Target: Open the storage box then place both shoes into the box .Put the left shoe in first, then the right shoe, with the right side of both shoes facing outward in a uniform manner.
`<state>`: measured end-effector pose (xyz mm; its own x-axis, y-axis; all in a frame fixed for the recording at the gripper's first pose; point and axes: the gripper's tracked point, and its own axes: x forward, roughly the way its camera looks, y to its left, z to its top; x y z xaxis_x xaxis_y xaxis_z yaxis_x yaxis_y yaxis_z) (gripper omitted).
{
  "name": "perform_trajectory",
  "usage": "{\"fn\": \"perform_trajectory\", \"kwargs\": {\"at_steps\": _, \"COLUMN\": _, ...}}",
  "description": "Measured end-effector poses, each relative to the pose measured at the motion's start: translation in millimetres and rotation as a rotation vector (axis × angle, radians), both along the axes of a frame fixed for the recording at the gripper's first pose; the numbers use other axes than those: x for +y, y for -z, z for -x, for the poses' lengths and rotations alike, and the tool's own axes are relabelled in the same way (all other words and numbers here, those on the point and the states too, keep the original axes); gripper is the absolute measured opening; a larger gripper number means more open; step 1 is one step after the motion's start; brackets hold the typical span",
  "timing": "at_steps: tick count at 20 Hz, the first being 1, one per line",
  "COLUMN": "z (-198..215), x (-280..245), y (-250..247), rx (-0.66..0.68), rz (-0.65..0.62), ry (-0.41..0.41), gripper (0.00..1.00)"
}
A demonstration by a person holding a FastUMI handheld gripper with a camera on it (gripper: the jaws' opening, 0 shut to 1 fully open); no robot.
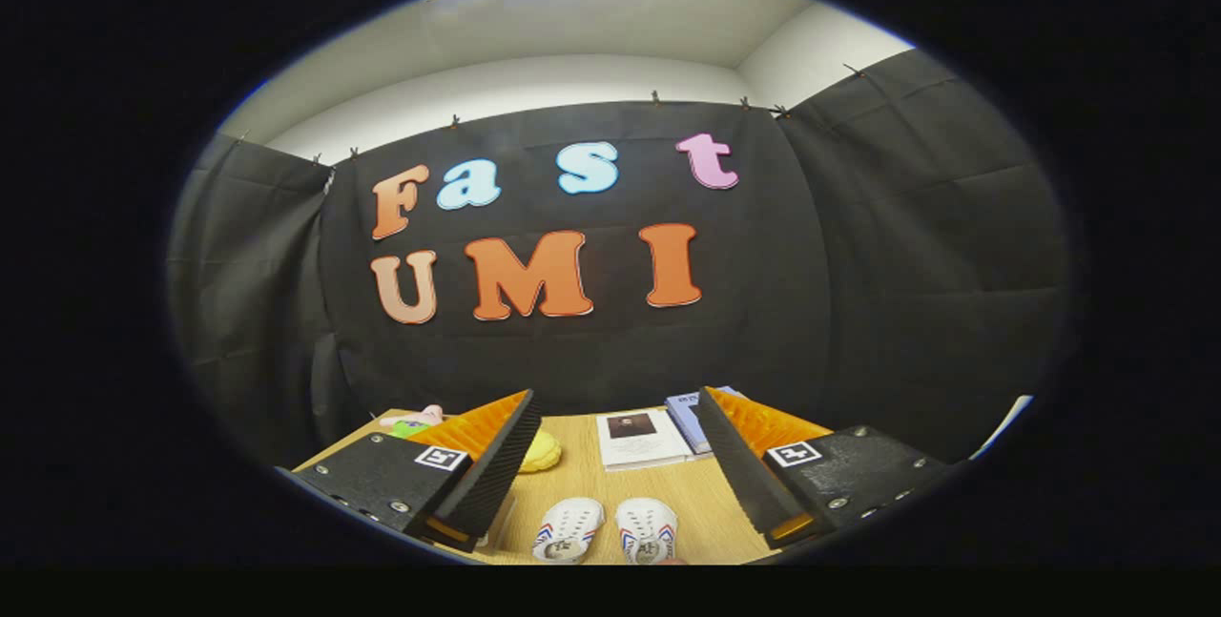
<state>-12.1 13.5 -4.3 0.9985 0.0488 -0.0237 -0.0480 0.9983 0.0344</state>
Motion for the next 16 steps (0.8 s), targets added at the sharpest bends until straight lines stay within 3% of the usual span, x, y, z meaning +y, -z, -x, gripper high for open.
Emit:
{"fn": "perform_trajectory", "kwargs": {"at_steps": 6, "z": -16, "x": -3, "y": 16, "rx": 0.046, "rz": -0.047, "ry": -0.034, "gripper": 0.98}}
{"fn": "perform_trajectory", "kwargs": {"at_steps": 16, "z": -43, "x": 22, "y": 53, "rx": 0.213, "rz": -0.207, "ry": -0.203, "gripper": 0.98}}
